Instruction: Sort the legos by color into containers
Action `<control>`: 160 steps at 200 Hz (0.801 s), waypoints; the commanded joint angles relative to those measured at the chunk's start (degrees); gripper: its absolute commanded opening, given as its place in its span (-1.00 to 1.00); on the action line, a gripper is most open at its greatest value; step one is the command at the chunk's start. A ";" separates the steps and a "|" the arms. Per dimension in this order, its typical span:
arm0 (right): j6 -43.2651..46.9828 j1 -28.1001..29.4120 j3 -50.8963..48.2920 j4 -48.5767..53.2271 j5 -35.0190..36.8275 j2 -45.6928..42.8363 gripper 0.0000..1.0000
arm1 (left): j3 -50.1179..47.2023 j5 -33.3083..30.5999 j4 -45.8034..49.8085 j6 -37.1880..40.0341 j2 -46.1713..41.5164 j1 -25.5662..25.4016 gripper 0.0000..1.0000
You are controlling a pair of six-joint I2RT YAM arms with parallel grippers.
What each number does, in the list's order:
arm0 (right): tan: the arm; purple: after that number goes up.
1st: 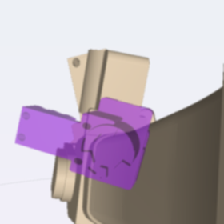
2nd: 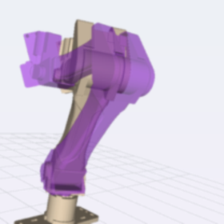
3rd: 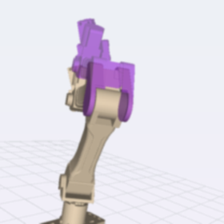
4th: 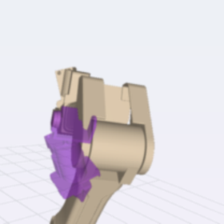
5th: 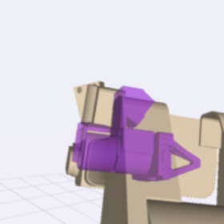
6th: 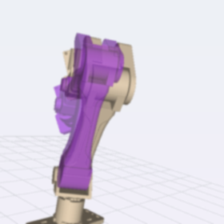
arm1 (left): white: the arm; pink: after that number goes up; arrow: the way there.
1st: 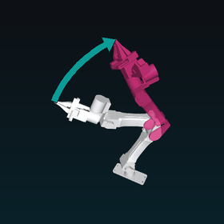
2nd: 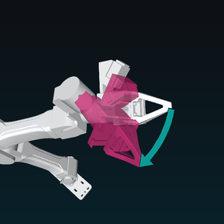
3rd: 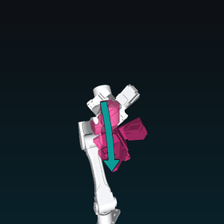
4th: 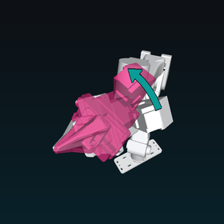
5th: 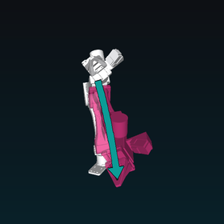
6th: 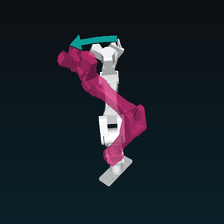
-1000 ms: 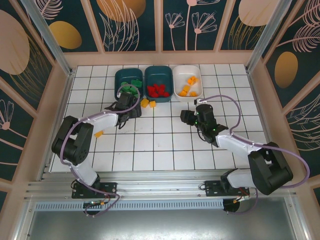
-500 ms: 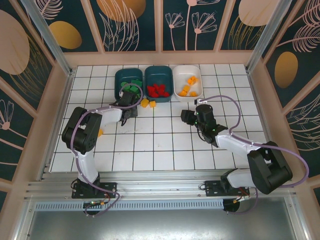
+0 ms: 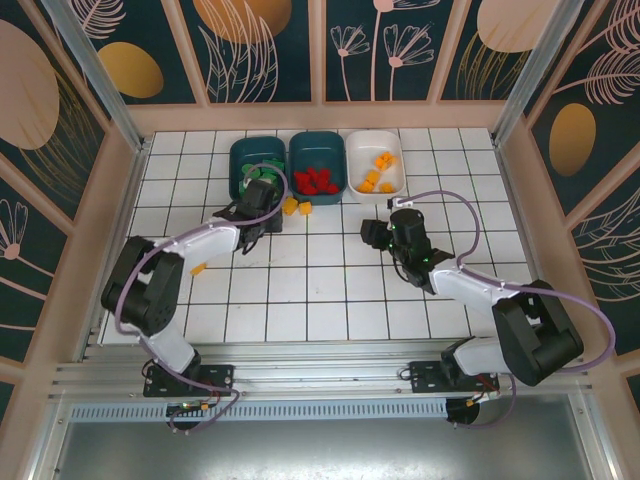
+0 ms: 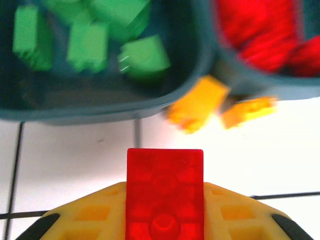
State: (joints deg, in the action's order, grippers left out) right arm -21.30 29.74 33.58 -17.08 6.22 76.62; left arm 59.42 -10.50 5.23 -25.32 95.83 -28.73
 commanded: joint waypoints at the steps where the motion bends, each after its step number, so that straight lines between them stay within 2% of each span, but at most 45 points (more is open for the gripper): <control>1: 0.95 0.50 -0.54 -1.82 2.22 0.79 0.20 | 4.52 2.02 1.53 -0.96 -1.70 -0.89 -0.47; 24: 1.11 0.50 -0.54 -1.59 2.85 0.80 0.20 | 12.76 3.50 1.96 -0.30 1.99 -0.84 -0.46; 43: 1.33 0.50 -0.59 -1.28 3.62 0.56 0.20 | 21.40 5.42 2.06 0.50 9.48 -0.89 -0.47; 96: 1.69 0.39 -0.54 -0.34 5.12 -0.22 0.20 | 48.10 7.80 10.46 0.84 29.88 -0.80 -0.46; 126: 1.79 0.34 -0.80 -0.23 5.62 -1.37 0.21 | 57.45 8.21 14.89 0.26 36.86 -0.65 -0.32; 160: 1.87 0.23 -0.80 -0.06 5.83 -1.47 0.22 | 61.09 9.59 15.67 -0.97 40.57 -0.28 -0.04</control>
State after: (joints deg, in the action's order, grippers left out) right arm -20.01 29.74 33.58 -16.93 9.65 76.64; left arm 116.71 -2.63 17.93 -25.45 134.43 -29.61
